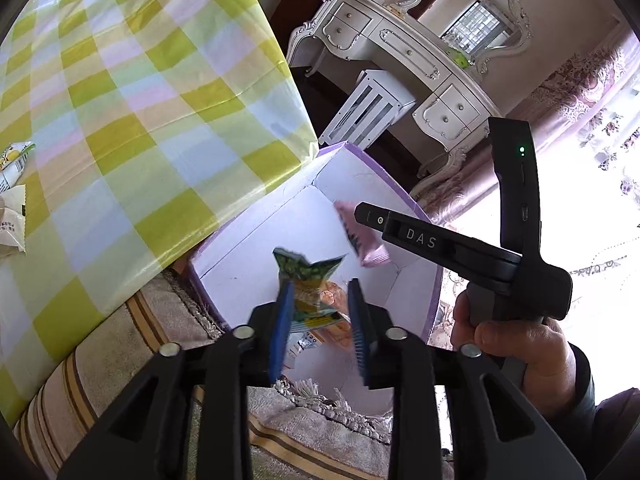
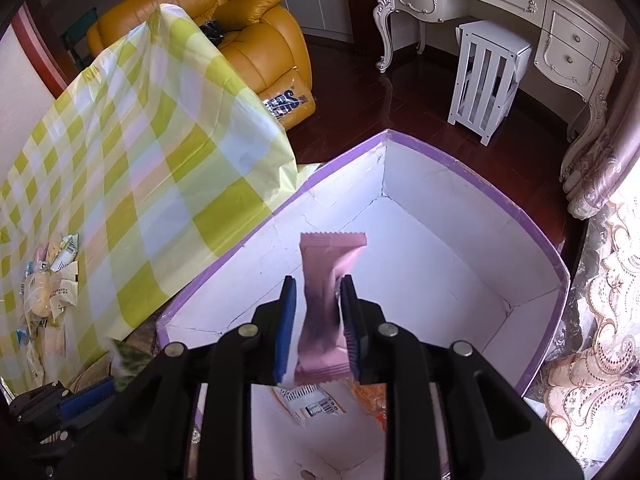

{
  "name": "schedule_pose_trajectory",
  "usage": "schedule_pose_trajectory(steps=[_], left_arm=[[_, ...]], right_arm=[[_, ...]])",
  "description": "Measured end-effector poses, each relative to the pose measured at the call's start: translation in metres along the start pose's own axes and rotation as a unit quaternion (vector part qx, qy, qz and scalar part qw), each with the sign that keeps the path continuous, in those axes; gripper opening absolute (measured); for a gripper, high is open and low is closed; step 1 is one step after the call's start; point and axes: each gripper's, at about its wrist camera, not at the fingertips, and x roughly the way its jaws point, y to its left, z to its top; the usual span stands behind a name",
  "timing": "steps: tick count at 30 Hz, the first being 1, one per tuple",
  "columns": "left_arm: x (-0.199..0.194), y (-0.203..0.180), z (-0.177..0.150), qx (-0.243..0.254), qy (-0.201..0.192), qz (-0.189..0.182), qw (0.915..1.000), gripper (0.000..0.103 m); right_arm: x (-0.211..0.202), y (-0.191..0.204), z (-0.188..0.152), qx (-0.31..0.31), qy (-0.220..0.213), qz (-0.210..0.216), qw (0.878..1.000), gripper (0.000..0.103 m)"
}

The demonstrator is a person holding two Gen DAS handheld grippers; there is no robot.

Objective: Organize snacks
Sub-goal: 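Carry both packets over the white box and release them inside, then move both grippers back over the snacks on the table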

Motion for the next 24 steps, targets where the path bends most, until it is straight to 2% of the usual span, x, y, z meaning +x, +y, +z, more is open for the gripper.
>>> schedule_pose_trajectory(steps=[3,5,16,24], left_arm=[[-0.006,0.002,-0.001,-0.006,-0.012,0.0,0.9999,0.056],[-0.009,0.003,-0.001,-0.007,-0.017,0.001,0.9998,0.057],[-0.045,0.027,-0.005,-0.028,-0.066,0.049,0.9962,0.061],[-0.079,0.062,-0.014,-0.065,-0.099,0.085,0.9894,0.062]], right_arm=[[-0.001,0.004,0.0,-0.002,-0.002,-0.001,1.0,0.047],[-0.002,0.009,0.0,-0.003,-0.004,0.003,1.0,0.054],[-0.014,0.05,-0.002,-0.028,-0.012,0.032,0.999,0.068],[-0.021,0.09,-0.01,-0.057,-0.012,0.057,0.997,0.072]])
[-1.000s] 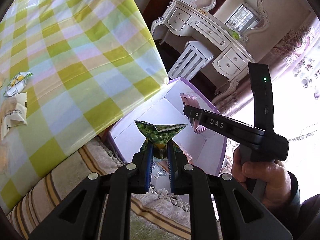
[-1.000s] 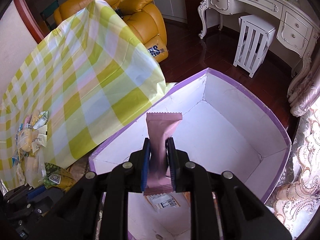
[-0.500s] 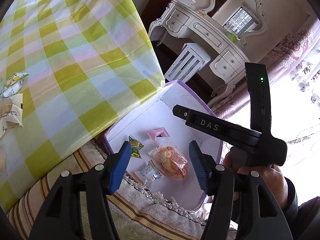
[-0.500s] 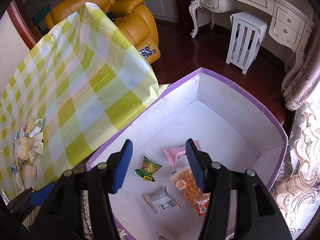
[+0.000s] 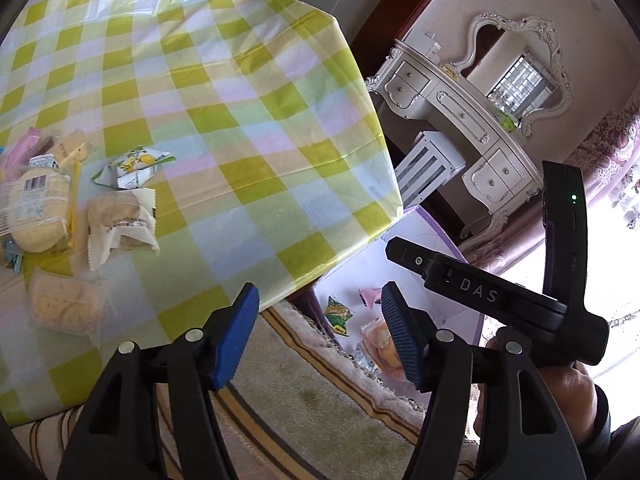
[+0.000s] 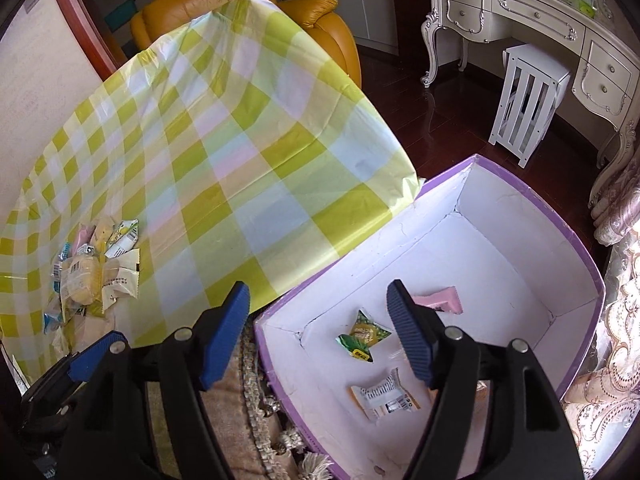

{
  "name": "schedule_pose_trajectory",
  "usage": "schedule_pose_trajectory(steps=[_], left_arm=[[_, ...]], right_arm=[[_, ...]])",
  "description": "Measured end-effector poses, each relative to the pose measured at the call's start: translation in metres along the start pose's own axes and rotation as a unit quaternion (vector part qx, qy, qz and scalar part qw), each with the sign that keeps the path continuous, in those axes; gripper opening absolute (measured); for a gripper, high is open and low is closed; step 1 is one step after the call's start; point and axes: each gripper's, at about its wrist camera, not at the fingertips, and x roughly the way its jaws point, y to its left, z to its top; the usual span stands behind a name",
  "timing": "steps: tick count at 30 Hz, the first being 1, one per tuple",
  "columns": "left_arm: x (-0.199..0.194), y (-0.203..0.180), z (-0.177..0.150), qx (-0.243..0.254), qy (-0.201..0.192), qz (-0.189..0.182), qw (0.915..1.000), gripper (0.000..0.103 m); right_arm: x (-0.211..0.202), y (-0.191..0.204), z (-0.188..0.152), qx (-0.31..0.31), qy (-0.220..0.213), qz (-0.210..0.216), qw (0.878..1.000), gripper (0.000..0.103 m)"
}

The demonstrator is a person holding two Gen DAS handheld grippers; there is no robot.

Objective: Organize snacks
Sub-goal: 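Move both grippers back over the snacks on the table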

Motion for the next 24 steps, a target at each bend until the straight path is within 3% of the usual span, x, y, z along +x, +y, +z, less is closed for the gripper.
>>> schedule_pose_trajectory(steps=[14,19,24], left_arm=[[-0.049,0.075,-0.018,-0.083,-0.04,0.054,0.9943,0.063],[-0.062,0.091,-0.023,-0.096,-0.047,0.107,0.9885,0.07],[-0.079,0.11,-0.03,-0.113,-0.056,0.18,0.9756,0.081]], right_arm=[[0.007,0.079,-0.014,-0.079,0.013,0.035,0.996,0.075],[0.008,0.11,-0.022,-0.123,0.013,0.044,0.991,0.077],[0.013,0.139,-0.032,-0.173,0.02,0.045,0.984,0.077]])
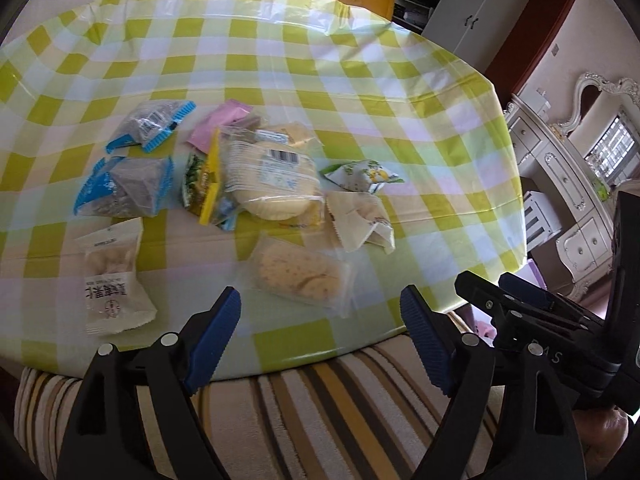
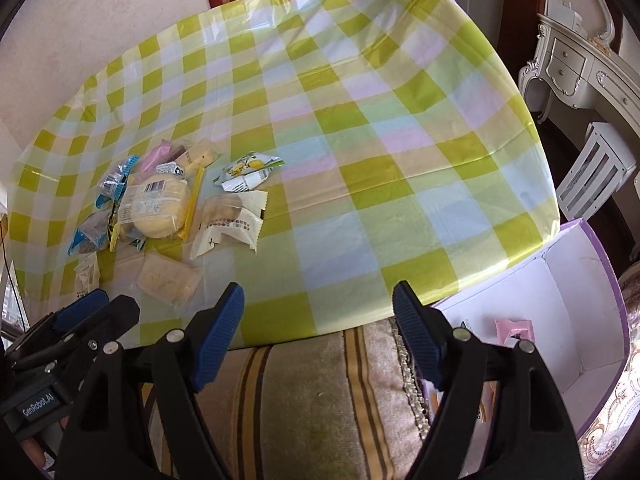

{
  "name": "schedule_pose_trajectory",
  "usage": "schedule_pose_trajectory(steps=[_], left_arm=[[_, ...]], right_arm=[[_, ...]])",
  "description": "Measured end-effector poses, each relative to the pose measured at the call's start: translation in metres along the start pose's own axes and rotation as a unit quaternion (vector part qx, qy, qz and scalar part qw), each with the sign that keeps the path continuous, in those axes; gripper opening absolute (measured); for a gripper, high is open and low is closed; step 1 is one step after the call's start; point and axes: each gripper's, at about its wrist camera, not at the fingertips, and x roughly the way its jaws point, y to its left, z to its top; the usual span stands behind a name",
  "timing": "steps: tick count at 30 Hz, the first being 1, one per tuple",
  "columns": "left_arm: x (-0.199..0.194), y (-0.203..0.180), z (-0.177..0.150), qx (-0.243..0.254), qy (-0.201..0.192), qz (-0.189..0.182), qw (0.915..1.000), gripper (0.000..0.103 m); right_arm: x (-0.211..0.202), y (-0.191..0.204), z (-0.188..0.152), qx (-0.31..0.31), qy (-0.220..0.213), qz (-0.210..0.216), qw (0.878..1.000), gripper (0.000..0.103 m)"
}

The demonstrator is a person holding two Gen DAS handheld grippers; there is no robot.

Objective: Organize snacks
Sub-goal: 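Move both grippers back over the snacks on the table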

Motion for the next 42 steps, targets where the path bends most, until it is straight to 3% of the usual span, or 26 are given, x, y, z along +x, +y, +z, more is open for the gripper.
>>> schedule_pose_trajectory(steps=[6,13,26,42], left_arm=[[-0.006,0.031,0.003,-0.024,-0.007,0.079,0.9966,0.084],[-0.009,0.057,0.007,-0.046,-0.005,0.124,0.9912,0.085],[0.005,0.08,0.015,-0.065,0.022,0.175,0.9822,0.09],[0.035,0.101,0.024,-0.075,0.056,0.186,0.978,0.087]], right_arm=[[0.011,0.035,0.0,-0.055,0.011,0.015,0.998,0.077],[0.023,0.073,0.0,-0.124,0.026,0.029,0.992,0.077],[0.048,0.109,-0.001,-0.196,0.061,0.051,0.977,0.078],[0.08,0.127,0.009,-0.222,0.088,0.07,0.969,0.078]])
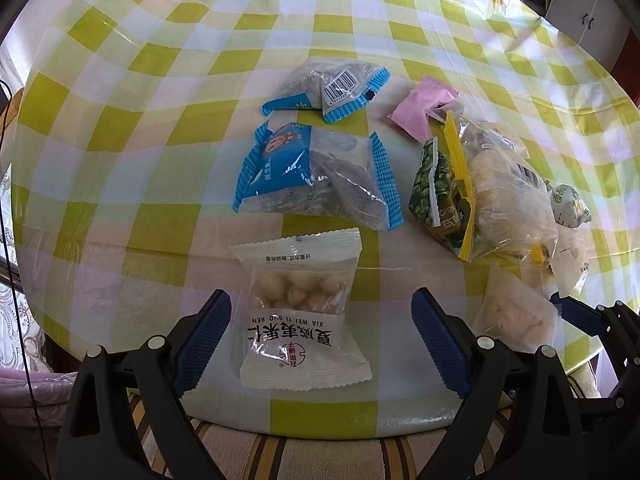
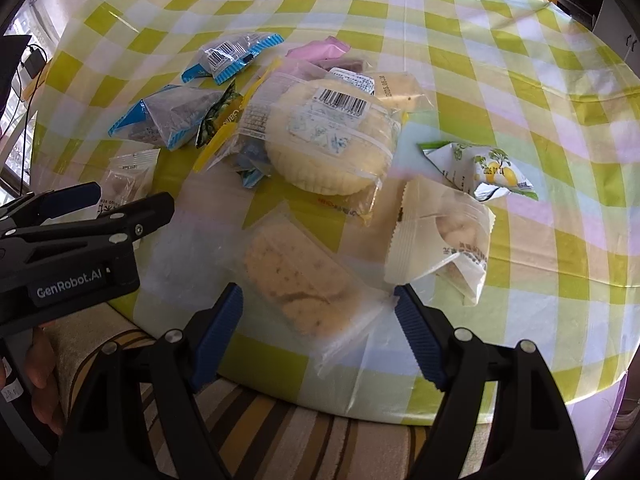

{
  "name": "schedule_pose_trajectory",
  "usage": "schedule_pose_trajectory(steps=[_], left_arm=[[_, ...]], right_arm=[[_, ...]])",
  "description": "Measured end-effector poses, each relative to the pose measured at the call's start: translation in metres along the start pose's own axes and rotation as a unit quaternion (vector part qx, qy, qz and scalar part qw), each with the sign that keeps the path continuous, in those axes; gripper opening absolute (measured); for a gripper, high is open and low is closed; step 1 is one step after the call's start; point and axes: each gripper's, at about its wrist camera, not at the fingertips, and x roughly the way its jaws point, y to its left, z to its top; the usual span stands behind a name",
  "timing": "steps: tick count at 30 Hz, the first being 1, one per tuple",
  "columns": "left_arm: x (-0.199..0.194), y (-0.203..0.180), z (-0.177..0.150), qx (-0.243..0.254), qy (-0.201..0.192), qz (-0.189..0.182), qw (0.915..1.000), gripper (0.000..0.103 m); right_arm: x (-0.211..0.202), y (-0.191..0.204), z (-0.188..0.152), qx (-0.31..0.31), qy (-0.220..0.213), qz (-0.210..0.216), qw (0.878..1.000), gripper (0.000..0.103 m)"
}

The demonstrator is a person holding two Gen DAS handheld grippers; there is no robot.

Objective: Organize snacks
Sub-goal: 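Move both grippers back over the snacks on the table, then grasp the cracker bag with the right gripper while the left gripper grasps the white nut packet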

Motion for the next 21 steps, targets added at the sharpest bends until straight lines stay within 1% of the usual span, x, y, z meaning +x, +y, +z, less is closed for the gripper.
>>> schedule_pose_trajectory(steps=[1,2,4,6,8,10,12,14,15,16,17,19,21], left_arm=[[0.0019,0.0005,0.0006,-0.001,0.002,-0.002,1.0,0.085],[0.0051,0.0018,0.0014,-0.003,0.006,-0.007,1.0,0.077],[0.0062,0.002,0.003,-0.001,-0.001,-0.001,1.0,0.071],[0.0062,0.0032,0.0042,-0.002,-0.008,0.004,1.0,0.058],[0.0052,0.0074,0.0049,-0.011,-0.014,0.005,0.9998,0.05],[0.005,0.009,0.0047,-0.014,-0.016,0.002,0.9998,0.048],[0.0042,0.0093,0.0045,-0.014,-0.018,-0.002,0.9997,0.045],[0.0035,0.0093,0.0042,-0.015,-0.019,-0.006,0.9997,0.044],[0.0032,0.0094,0.004,-0.015,-0.02,-0.008,0.9997,0.043],[0.0027,0.0095,0.0036,-0.015,-0.02,-0.011,0.9996,0.042],[0.0024,0.0095,0.0033,-0.015,-0.021,-0.013,0.9996,0.042],[0.0011,0.0092,0.0026,-0.014,-0.021,-0.017,0.9995,0.042],[-0.0014,0.0093,0.0015,-0.015,-0.024,-0.02,0.9994,0.042]], right_arm=[[0.0005,-0.0002,0.0014,0.0,-0.001,0.001,1.0,0.078],[0.0008,-0.001,0.0025,0.0,-0.002,0.002,1.0,0.078],[0.0015,-0.0015,0.0047,-0.001,-0.005,0.003,1.0,0.078],[0.0018,-0.0018,0.0061,-0.002,-0.006,0.004,1.0,0.078],[0.0018,-0.0019,0.0067,-0.004,-0.007,0.003,1.0,0.078],[0.0014,-0.0023,0.0065,-0.003,-0.007,0.004,1.0,0.078],[0.0006,-0.0014,0.0065,-0.003,-0.009,0.0,1.0,0.075],[-0.0008,0.0007,0.0057,-0.008,-0.01,-0.004,1.0,0.067],[-0.0012,0.0016,0.0054,-0.011,-0.011,-0.006,1.0,0.065],[-0.0018,0.0025,0.0052,-0.013,-0.011,-0.006,1.0,0.061],[-0.0027,0.0029,0.0052,-0.016,-0.013,-0.004,1.0,0.055],[-0.0038,0.0024,0.0046,-0.016,-0.015,-0.003,1.0,0.05],[-0.0051,0.0009,0.0038,-0.013,-0.015,0.003,1.0,0.048]])
